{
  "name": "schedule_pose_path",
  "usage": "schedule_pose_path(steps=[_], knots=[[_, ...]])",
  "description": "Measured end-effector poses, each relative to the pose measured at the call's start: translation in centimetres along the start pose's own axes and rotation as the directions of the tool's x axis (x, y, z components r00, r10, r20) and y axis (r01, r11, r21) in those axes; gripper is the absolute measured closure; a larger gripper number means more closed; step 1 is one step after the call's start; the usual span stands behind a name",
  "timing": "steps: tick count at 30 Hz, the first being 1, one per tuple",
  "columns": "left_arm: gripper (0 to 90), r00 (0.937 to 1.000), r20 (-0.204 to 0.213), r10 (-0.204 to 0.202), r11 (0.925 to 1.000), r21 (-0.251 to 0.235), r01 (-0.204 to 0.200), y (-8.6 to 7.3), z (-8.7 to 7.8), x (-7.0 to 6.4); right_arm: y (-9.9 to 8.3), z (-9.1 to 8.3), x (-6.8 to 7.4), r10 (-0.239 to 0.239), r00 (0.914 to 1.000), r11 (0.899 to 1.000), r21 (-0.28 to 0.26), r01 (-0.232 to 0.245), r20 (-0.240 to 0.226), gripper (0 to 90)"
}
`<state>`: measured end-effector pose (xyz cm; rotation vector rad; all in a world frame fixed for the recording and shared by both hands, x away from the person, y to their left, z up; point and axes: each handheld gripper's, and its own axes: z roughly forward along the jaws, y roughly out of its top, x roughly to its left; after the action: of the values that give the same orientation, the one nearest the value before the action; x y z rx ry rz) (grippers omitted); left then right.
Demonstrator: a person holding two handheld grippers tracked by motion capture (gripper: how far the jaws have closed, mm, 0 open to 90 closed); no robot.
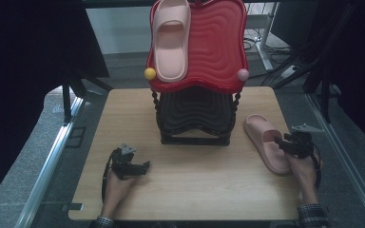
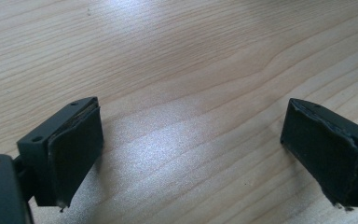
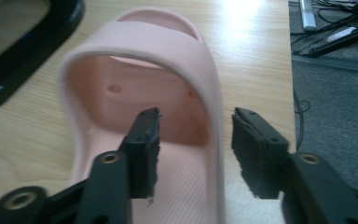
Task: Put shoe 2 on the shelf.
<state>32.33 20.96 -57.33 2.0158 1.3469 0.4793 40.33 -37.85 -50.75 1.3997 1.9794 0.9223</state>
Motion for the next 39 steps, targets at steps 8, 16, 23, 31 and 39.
schedule_pose_path(steps=[8, 16, 23, 31, 39], knots=[[5.8, 1.0, -0.003, -0.003, 1.0, -0.001, 0.003, 0.0, 0.0, 0.0, 0.1, 1.5, -0.8, -0.011, 0.9999, 1.0, 0.013, 0.011, 0.0, 70.7], [6.0, 1.0, -0.005, -0.004, 1.0, -0.001, 0.004, 0.0, 0.0, -0.1, 0.1, 2.0, -0.6, -0.046, 0.9988, 0.999, 0.023, 0.045, 0.015, 81.3], [6.0, 1.0, -0.004, -0.006, 1.0, -0.002, 0.006, 0.0, 0.0, -0.1, 0.2, 1.5, -0.1, -0.041, 0.999, 0.999, 0.0, 0.041, 0.015, 82.8], [6.1, 1.0, -0.004, -0.007, 1.0, -0.002, 0.007, 0.0, 0.0, -0.1, 1.6, 0.3, 0.3, -0.019, 0.9998, 0.997, -0.07, 0.019, 0.004, 82.7], [6.1, 1.0, -0.004, -0.007, 1.0, -0.003, 0.007, -0.1, 0.0, -0.1, 2.8, -0.7, 1.6, -0.004, 0.9986, 0.985, -0.169, 0.013, 0.053, 82.7]])
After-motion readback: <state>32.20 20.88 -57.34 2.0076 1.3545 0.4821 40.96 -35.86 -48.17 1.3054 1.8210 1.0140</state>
